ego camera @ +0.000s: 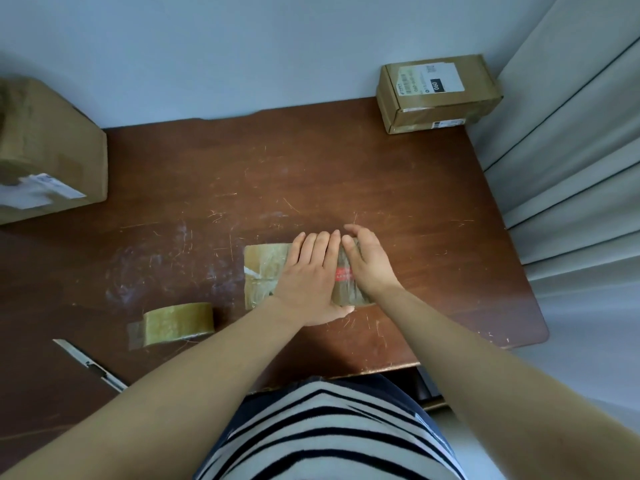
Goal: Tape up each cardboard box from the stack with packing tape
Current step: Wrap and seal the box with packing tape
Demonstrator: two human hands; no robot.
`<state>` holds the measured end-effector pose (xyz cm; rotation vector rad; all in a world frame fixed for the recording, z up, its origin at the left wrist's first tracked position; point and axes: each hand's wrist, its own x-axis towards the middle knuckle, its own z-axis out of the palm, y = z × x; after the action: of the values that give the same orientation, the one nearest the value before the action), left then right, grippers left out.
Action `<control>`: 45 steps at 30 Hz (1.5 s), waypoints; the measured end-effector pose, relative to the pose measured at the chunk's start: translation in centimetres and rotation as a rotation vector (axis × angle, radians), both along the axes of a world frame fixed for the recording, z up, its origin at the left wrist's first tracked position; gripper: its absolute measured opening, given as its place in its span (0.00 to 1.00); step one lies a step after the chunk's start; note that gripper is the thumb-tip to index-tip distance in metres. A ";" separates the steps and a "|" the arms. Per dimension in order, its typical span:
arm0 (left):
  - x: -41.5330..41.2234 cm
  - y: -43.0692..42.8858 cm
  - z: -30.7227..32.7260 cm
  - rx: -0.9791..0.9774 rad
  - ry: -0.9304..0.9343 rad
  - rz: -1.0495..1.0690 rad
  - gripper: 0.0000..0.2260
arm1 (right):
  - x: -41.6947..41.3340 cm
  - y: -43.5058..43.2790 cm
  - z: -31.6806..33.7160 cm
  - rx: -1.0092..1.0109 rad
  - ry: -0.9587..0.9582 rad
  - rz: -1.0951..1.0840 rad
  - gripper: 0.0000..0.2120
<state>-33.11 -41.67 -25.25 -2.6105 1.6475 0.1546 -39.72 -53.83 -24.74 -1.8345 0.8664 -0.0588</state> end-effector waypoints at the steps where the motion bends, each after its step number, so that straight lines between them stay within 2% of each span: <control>1: 0.0 0.0 0.0 0.008 0.001 0.000 0.49 | 0.1 0.2 -0.2 -0.040 0.003 -0.001 0.13; 4: 0.0 0.2 0.0 0.034 0.002 0.006 0.50 | 0.1 0.4 -0.8 -0.095 0.013 0.003 0.10; 7: 0.1 0.2 -0.2 0.038 -0.014 0.002 0.51 | -0.1 -0.1 -0.7 0.021 -0.025 -0.007 0.07; 11: 0.1 0.3 -0.3 0.025 -0.006 0.001 0.51 | -0.2 0.0 -0.5 0.053 -0.020 0.006 0.12; 15: 0.1 0.1 -0.2 0.053 -0.010 0.012 0.53 | -0.3 0.1 -0.5 -0.059 0.001 0.025 0.10; 18: 0.0 0.0 -0.1 0.073 -0.024 0.004 0.53 | -0.2 -0.4 -0.5 -0.014 0.022 0.032 0.09; 21: -0.1 0.0 0.3 0.083 -0.035 0.008 0.53 | -0.2 -0.3 -0.6 -0.064 0.050 0.059 0.09; 30: -0.1 0.0 0.5 0.083 0.003 0.007 0.53 | -1.2 0.6 -0.5 0.083 -0.060 0.026 0.23; 36: -0.4 0.0 1.0 0.106 0.016 0.018 0.54 | -1.6 0.5 -0.3 -0.063 0.093 0.138 0.23; 37: -0.3 -0.1 1.0 0.099 -0.001 0.022 0.54 | -1.4 0.1 -0.1 -0.133 0.168 0.183 0.24; 39: -0.3 -0.2 1.2 0.097 -0.013 0.025 0.54 | -1.0 -0.5 0.5 -0.456 0.376 0.296 0.27; 41: -0.6 0.0 1.4 0.118 -0.015 0.022 0.54 | -1.1 -0.5 0.7 -0.625 0.335 0.333 0.28; 44: -1.3 0.5 1.1 0.097 -0.031 0.115 0.54 | -1.1 0.0 1.0 -0.481 0.277 0.466 0.27; 45: -1.5 0.8 1.0 0.094 -0.010 0.161 0.54 | -1.1 -0.1 0.8 -0.489 0.289 0.497 0.27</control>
<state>-34.58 -40.85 -24.25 -2.6657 1.3897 0.2198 -40.86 -53.89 -23.94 -2.5191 0.5930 0.3435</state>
